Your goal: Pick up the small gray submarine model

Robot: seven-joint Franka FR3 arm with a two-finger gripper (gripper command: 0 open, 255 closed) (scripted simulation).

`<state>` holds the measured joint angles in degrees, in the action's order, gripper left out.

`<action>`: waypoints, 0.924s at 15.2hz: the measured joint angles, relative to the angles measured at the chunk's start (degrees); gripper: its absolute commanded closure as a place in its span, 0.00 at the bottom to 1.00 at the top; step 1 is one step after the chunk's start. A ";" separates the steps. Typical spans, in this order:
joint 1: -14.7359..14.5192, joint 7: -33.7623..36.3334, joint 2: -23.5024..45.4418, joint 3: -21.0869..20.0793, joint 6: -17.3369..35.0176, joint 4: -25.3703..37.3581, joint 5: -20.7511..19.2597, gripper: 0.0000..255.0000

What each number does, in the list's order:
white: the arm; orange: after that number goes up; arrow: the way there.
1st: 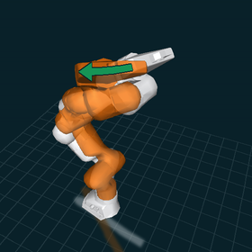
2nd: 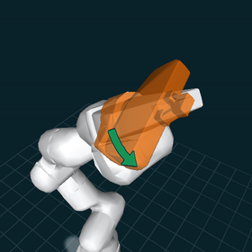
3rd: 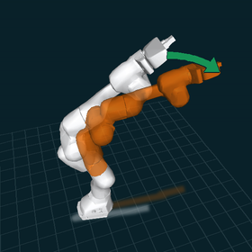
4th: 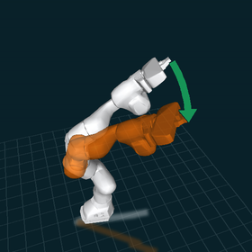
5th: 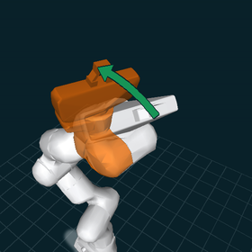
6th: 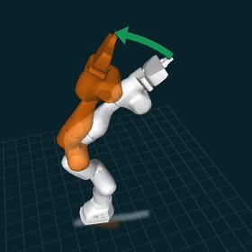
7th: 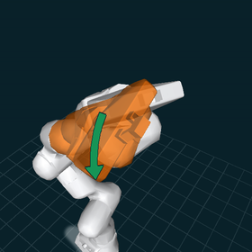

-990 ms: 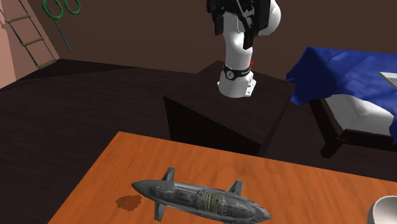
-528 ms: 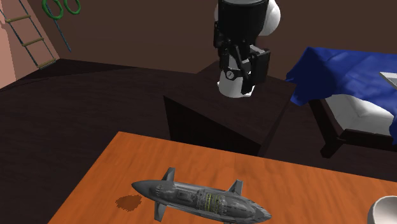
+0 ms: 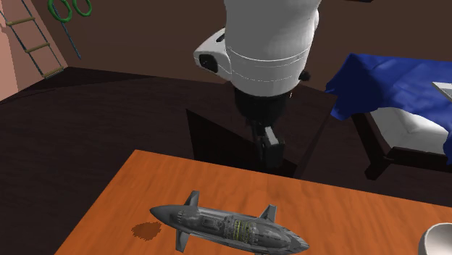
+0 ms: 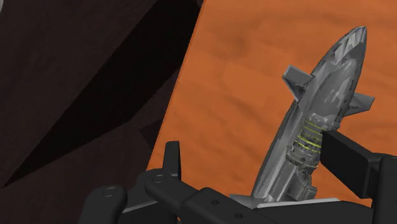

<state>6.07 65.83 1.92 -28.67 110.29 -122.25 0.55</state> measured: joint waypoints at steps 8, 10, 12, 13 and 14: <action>-3.45 18.14 20.78 3.32 1.01 14.69 -9.16 0.00; -4.75 21.72 25.64 4.81 0.73 18.91 -10.58 0.00; -5.90 24.66 30.21 6.33 0.13 23.32 -11.60 0.00; -6.09 25.33 31.12 6.70 0.13 24.04 -11.77 0.00; -6.25 25.66 32.04 7.00 0.28 24.71 -12.01 0.00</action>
<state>-0.18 91.49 33.96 -21.67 110.57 -97.54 -11.46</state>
